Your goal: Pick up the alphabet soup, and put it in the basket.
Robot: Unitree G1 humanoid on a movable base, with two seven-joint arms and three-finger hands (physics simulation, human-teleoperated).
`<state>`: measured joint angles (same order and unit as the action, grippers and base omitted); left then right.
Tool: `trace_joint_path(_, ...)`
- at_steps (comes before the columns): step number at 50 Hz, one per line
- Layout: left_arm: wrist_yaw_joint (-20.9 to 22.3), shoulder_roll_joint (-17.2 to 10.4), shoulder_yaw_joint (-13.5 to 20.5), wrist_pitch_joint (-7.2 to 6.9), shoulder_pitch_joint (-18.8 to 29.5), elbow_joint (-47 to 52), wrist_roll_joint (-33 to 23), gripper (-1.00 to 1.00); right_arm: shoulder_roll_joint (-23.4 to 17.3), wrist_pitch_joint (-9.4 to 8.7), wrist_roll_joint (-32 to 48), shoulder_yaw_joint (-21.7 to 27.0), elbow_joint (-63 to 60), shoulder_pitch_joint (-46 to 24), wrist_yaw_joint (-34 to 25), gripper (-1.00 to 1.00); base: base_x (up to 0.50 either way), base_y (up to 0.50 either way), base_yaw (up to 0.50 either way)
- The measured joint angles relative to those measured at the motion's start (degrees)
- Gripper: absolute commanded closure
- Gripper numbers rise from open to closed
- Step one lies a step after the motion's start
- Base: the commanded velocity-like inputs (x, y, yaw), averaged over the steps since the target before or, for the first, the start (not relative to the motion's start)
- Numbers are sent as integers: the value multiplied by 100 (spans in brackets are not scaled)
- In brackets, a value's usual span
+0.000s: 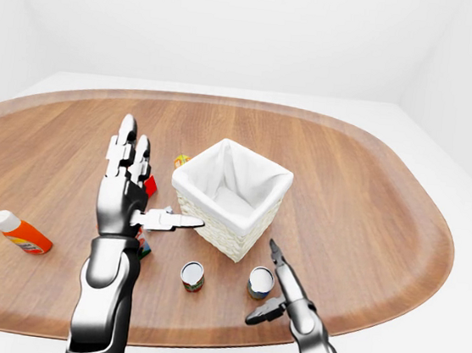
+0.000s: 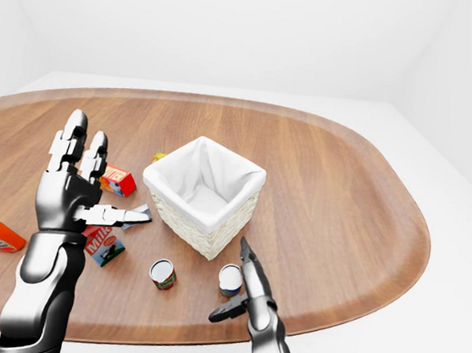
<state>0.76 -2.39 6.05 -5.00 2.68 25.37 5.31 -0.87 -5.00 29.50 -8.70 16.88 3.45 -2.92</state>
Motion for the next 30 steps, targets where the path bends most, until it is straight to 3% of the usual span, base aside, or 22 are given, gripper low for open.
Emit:
trace_joint_path(25, 7, 3, -4, 0, -14, 7, -11, -100, 48, 0, 302, 14, 724, -343, -71, -100, 0, 0, 0)
trace_joint_path(26, 7, 3, -5, 0, -16, 6, -12, -100, 50, 0, 312, 11, 729, -343, -75, -55, 0, 0, 0)
trace_joint_path(27, 8, 4, -6, 0, -18, 4, -13, -100, 50, 0, 324, 10, 731, -343, -77, -55, 0, 0, 0)
trace_joint_path(28, 9, 4, -6, 0, -19, 2, -14, -100, 52, 0, 332, 7, 735, -342, -80, 100, 0, 0, 0)
trace_joint_path(30, 10, 5, -6, 0, -22, -1, -15, -100, 54, 0, 350, 1, 743, -339, -84, 100, 0, 0, 0)
